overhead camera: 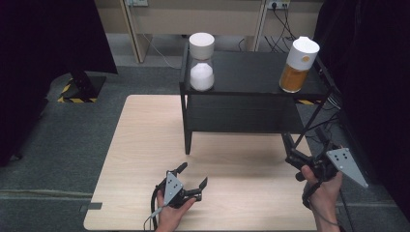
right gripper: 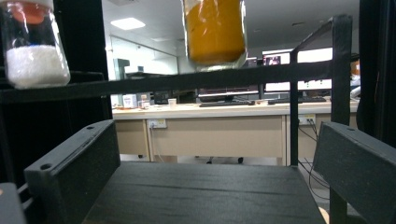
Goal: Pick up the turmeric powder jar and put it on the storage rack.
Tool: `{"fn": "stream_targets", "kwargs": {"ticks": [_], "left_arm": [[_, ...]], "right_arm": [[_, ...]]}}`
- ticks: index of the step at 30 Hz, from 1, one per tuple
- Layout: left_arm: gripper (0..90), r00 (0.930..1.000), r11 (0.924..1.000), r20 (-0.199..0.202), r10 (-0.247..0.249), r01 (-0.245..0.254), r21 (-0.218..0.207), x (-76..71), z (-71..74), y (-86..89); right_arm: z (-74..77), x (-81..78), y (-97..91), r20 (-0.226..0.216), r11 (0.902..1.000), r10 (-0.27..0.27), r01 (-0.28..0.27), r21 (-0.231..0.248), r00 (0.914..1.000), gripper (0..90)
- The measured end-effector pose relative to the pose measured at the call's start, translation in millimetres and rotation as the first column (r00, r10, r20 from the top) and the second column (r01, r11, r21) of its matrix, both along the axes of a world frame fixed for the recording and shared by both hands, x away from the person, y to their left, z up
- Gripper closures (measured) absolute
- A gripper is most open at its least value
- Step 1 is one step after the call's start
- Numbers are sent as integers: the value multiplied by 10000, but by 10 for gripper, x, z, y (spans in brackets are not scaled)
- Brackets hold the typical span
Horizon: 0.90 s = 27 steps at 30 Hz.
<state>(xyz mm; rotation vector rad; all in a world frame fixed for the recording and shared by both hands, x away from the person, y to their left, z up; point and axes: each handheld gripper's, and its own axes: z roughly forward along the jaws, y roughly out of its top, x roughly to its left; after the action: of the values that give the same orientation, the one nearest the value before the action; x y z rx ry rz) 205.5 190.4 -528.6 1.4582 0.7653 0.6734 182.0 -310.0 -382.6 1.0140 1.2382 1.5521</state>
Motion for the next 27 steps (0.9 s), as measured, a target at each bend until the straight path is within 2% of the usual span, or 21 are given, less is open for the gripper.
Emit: {"fn": "stream_targets", "kwargs": {"ticks": [9, 15, 23, 27], "left_arm": [[89, 10000, 10000, -3, 17, -17, -11, -1, -1, 2], [89, 10000, 10000, -34, 24, -25, -42, -2, 0, 4], [89, 10000, 10000, -30, 28, -28, -40, -2, -1, 3], [89, 10000, 10000, -21, 29, -29, -33, -3, -1, 2]], "right_arm": [[-189, -77, 3, -196, 10000, 60, -60, 18, 9998, 8], [-320, -122, 16, -370, 9995, 60, -72, -312, 9993, 7], [-475, -145, 28, -584, 9996, 90, -106, -267, 9983, 9], [-535, -159, 42, -717, 9992, 77, -105, -391, 9974, 9]]}}
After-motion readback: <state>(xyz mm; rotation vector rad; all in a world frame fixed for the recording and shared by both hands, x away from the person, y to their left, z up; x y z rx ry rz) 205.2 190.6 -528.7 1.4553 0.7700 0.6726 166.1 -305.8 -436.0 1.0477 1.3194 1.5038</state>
